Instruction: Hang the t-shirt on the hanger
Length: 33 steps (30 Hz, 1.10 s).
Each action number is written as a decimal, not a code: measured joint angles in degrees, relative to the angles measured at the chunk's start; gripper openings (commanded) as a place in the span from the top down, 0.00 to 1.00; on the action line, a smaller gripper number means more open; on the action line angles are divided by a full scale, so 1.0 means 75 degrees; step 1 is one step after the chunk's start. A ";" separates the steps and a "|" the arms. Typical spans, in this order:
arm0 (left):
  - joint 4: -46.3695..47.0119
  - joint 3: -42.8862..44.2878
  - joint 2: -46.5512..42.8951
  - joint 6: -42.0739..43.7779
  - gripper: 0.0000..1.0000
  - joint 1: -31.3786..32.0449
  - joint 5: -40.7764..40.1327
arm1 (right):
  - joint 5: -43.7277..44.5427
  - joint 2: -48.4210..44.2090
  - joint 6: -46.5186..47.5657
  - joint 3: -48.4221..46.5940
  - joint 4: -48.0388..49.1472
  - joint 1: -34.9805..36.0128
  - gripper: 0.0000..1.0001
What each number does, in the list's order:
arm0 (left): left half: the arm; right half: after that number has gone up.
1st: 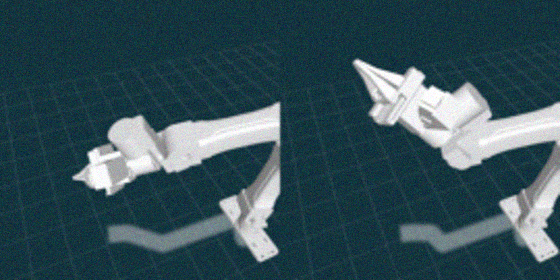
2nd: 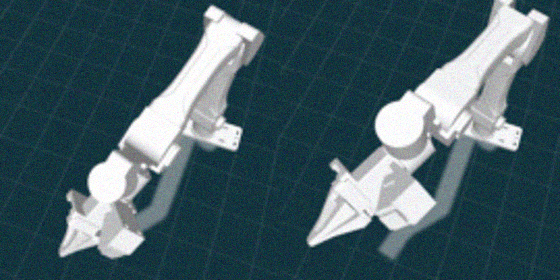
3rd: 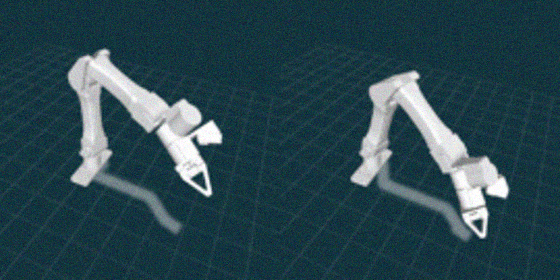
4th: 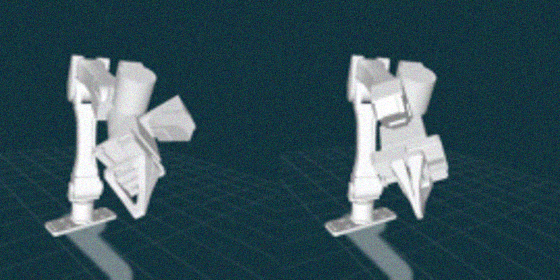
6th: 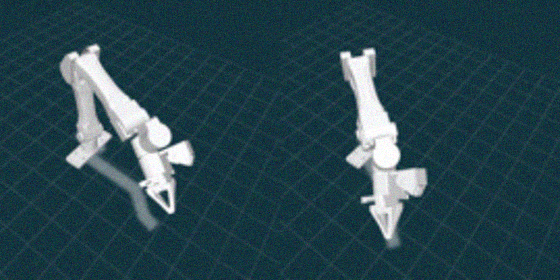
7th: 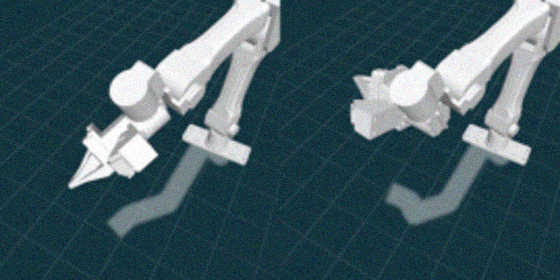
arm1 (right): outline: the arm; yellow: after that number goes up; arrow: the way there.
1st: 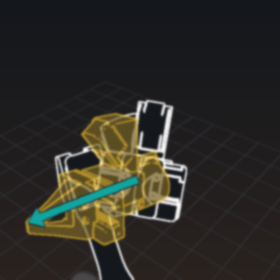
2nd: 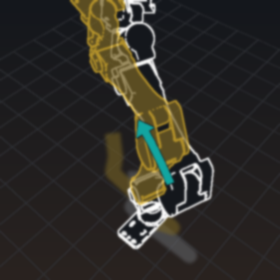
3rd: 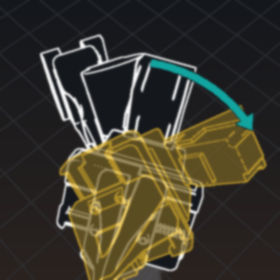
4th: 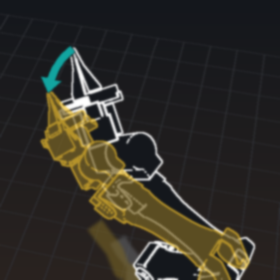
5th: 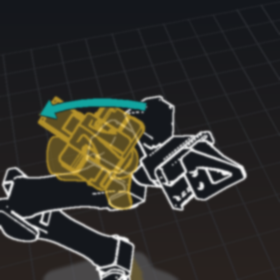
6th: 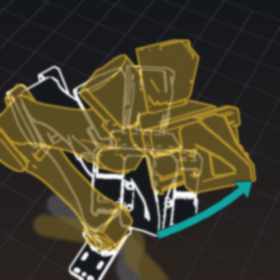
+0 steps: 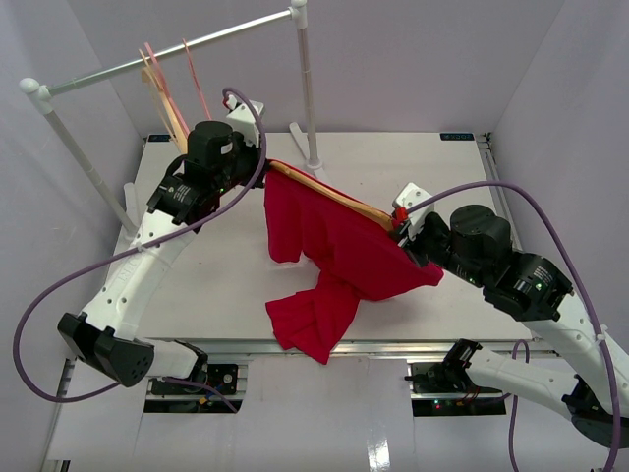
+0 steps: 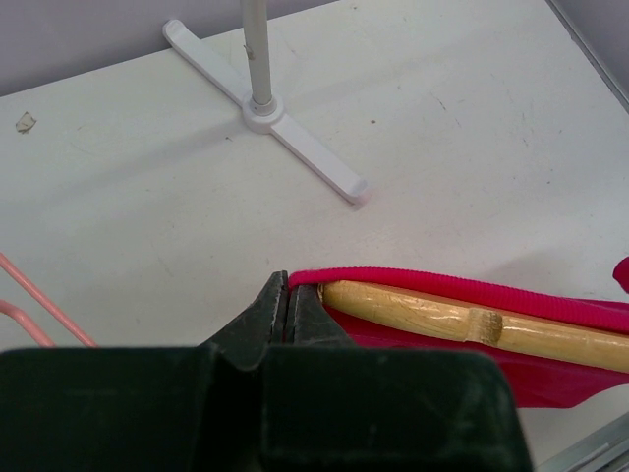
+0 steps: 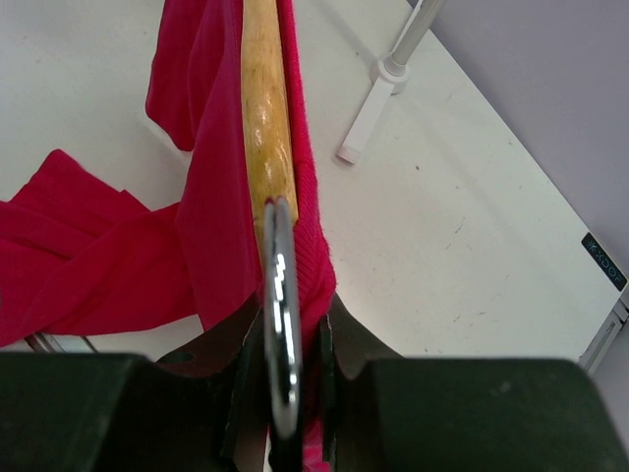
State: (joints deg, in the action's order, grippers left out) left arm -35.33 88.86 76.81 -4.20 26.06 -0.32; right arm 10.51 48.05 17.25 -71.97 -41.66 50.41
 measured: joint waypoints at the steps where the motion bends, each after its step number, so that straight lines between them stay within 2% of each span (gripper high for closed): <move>1: -0.0119 0.0189 0.0107 -0.0030 1.00 0.0000 -0.0013 | 0.0031 0.0000 -0.0006 0.0016 0.0041 0.0007 0.92; 6: -0.0373 0.0562 0.0353 0.0014 1.00 0.0076 -0.0061 | 0.0189 0.0000 -0.0007 0.0018 0.0094 0.0015 0.92; 17: 0.0166 -0.0479 0.0443 0.0854 1.00 0.0618 -0.1427 | 0.0485 0.0891 0.0041 -0.0574 -0.0565 0.0041 0.92; 33: 0.0939 -0.1015 0.0432 0.1712 1.00 0.1205 -0.2026 | 0.0846 0.1309 0.0492 -0.1268 -0.1227 0.0162 0.92</move>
State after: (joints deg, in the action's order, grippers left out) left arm -28.29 81.25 80.05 8.64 35.10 -15.52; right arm 16.85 57.87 20.94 -81.48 -50.86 51.63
